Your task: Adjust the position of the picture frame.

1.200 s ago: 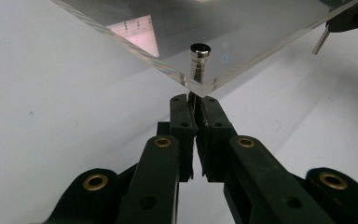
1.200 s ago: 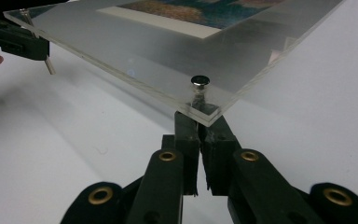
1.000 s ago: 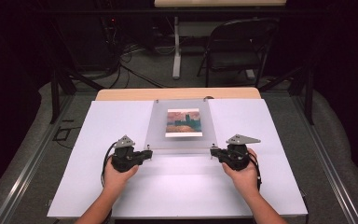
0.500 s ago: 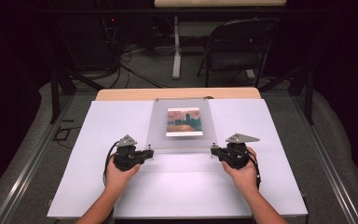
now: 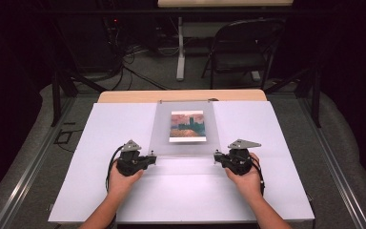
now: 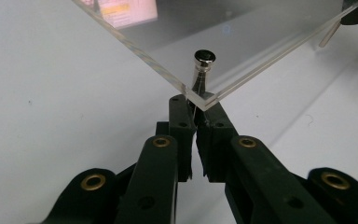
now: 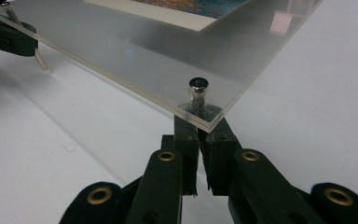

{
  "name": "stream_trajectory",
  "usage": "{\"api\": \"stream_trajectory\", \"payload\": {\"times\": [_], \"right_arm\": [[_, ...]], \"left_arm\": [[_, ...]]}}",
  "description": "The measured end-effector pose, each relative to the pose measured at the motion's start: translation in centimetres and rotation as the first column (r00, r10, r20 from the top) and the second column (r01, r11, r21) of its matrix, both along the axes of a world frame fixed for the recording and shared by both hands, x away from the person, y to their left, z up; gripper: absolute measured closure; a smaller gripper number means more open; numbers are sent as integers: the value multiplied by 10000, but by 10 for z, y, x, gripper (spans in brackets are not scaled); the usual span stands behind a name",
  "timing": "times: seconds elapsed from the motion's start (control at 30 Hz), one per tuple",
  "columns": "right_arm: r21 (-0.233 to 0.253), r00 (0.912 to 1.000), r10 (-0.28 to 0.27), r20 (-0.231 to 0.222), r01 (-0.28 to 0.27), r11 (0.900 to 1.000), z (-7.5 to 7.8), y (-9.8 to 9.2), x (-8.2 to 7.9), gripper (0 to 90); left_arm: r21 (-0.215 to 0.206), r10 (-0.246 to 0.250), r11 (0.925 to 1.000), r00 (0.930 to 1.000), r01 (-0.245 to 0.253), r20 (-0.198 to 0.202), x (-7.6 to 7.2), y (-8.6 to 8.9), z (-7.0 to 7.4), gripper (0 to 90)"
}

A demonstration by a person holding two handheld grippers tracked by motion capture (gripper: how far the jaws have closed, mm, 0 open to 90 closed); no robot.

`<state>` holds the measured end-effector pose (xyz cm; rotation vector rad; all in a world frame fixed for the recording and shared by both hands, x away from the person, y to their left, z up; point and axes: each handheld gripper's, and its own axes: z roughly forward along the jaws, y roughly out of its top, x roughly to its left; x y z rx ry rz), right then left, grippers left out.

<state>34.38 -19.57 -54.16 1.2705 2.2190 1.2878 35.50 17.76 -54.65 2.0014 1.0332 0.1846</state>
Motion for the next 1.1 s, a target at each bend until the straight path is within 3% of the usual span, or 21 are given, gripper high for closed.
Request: {"api": "stream_trajectory", "payload": {"times": [0.33,1.1], "right_arm": [[-169,9999,41,-128,-43,9998,-4,1,0,851],[49,9999,-21,-141,22,10000,-7,-1,-1,849]], "left_arm": [[168,11,9999,10000,-10,-36,0,-1,-4,844],[93,26,10000,10000,-26,-61,-2,-2,-4,842]]}}
